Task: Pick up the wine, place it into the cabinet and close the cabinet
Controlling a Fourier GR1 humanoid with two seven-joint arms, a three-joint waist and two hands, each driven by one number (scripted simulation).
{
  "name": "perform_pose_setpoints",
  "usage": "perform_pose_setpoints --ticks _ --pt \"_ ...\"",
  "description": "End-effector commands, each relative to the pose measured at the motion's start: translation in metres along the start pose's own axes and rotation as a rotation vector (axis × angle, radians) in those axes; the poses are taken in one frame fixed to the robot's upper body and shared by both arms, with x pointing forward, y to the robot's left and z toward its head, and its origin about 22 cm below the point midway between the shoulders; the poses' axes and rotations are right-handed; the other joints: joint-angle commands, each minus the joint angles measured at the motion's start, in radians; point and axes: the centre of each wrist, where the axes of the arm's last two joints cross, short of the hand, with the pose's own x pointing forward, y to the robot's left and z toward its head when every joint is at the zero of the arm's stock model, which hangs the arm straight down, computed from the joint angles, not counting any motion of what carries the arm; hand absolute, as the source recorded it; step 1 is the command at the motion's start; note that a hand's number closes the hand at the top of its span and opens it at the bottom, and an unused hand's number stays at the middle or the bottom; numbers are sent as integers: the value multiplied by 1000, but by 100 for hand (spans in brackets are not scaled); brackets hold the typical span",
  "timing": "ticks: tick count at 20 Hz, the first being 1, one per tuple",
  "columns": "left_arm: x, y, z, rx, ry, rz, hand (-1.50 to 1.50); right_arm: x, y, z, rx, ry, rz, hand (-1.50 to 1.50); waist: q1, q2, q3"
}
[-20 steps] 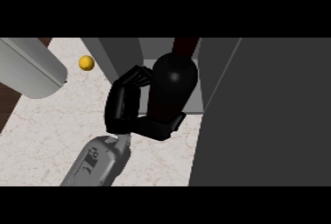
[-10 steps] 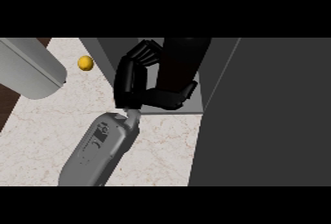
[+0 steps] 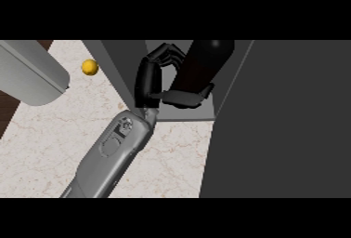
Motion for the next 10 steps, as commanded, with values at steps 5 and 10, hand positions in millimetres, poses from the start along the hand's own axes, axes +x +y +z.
perform_pose_setpoints --ticks 5,10 --pt "-20 -6 -4 -3 24 -26 150 10 1 27 92 -9 -32 -150 -5 -1 0" --pt "-29 -7 -6 26 15 -40 150 11 8 17 81 -14 -53 -150 -1 -1 -1"
